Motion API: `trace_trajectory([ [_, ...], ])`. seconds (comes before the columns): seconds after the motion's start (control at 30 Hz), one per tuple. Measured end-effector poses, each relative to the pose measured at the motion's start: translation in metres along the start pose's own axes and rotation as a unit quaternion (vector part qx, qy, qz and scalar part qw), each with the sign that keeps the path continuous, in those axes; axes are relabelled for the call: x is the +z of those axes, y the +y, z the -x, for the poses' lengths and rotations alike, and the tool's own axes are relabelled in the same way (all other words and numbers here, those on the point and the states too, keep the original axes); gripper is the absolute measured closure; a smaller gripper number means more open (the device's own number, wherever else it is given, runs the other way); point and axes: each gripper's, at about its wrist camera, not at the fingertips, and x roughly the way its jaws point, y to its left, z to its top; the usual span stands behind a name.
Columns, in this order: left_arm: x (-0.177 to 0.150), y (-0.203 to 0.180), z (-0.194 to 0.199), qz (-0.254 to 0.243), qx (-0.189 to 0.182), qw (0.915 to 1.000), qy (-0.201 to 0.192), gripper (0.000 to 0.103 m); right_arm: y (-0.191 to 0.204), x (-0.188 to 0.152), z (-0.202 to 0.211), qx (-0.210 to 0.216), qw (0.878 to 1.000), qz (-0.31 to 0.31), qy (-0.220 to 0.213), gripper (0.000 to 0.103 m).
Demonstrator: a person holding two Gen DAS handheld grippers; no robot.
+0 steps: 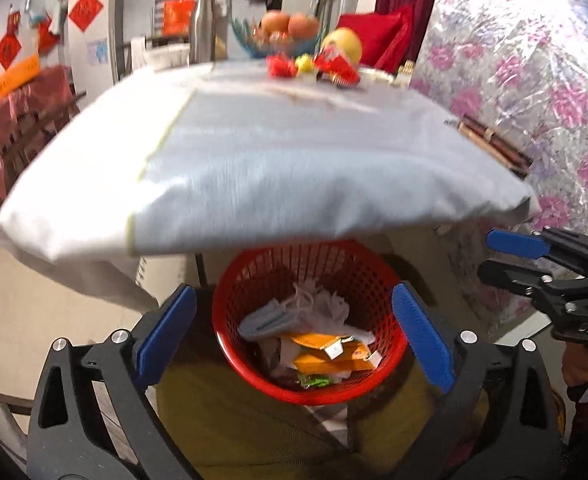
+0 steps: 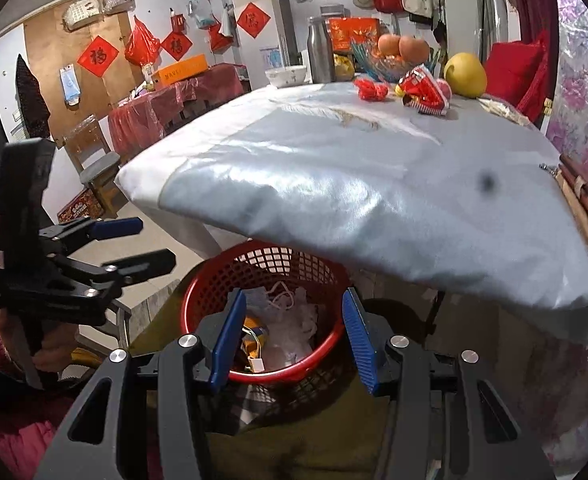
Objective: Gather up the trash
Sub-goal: 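Raise both grippers from the basket back toward the table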
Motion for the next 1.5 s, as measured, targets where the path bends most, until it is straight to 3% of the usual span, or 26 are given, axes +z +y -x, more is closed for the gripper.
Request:
trace_trajectory([
  [0.37,0.036,-0.003,0.039,-0.016,0.011,0.9979,-0.062,0.007,0.000,0.025,0.034,-0.013,0.999,0.005,-0.046,0.047],
  [0.63,0.064,0.004,0.033,-0.023,0.019,0.9966,-0.077,0.007,-0.017,0.044,0.031,-0.025,0.998,-0.009,-0.060,0.042],
  [1.03,0.127,0.033,-0.062,0.009,0.026,0.9995,-0.014,0.007,-0.082,0.099,-0.040,-0.049,0.996,-0.058,-0.036,0.035],
  [1.2,0.171,0.043,-0.109,0.019,0.043,0.9989,-0.002,0.007,-0.122,0.132,-0.077,-0.065,0.993,-0.090,-0.036,0.035],
  [1.33,0.206,0.046,-0.145,0.019,0.057,0.9982,0.001,0.007,-0.161,0.160,-0.104,-0.087,0.987,-0.126,-0.053,0.025],
  [1.5,0.256,0.047,-0.194,0.022,0.054,0.9983,0.008,0.007,-0.196,0.186,-0.128,-0.090,0.982,-0.157,-0.061,0.025],
])
